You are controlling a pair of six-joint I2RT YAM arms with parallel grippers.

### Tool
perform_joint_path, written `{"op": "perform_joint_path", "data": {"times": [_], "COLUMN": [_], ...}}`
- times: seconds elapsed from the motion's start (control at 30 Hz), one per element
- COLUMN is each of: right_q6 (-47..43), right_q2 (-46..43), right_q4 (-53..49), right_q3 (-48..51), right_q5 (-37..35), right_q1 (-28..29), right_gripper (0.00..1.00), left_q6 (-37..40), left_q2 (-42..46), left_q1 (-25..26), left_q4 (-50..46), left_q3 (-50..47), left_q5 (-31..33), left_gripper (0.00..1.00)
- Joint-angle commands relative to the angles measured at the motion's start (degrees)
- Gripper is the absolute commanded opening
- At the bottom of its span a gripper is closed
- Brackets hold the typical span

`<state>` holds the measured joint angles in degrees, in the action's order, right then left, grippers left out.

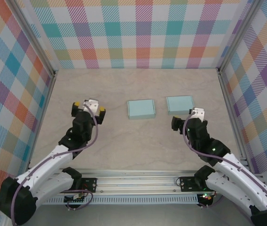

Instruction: Fold the paper box

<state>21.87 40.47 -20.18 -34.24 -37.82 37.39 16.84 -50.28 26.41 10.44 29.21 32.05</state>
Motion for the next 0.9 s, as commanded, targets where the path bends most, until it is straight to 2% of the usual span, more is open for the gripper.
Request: {"op": "perform_joint_path", "data": {"times": [0.0, 0.2, 0.47, 0.67, 0.87], "right_q6": [-7.56, -12.08, -17.07, -19.92, -18.71], "right_q2": [2.14, 5.42, 5.58, 5.84, 7.93], "right_q4": [10.29, 15.54, 21.31, 26.97, 29.15], "right_q3": [1.09, 1.53, 3.69, 7.45, 8.83], "right_q5": [-2.43, -2.43, 0.51, 3.36, 6.03], "right_q1": [-1.09, -4.74, -10.14, -13.58, -16.84], "right_gripper": [1.0, 1.0, 1.0, 1.0, 1.0], "left_q6": [-7.64, -11.28, -17.25, -15.53, -12.53], "left_q2": [1.32, -4.1, -11.56, -16.44, -18.83], "left_q1": [-2.85, -5.99, -10.65, -11.99, -12.66], "left_q4": [-1.03, 1.87, 10.33, 18.85, 26.76], "left_q3": [-1.77, -2.52, -5.28, -7.44, -9.89], "left_q5": [0.84, 3.63, 1.14, -0.93, -2.48], "left_gripper": [1.0, 1.0, 1.0, 1.0, 1.0]}}
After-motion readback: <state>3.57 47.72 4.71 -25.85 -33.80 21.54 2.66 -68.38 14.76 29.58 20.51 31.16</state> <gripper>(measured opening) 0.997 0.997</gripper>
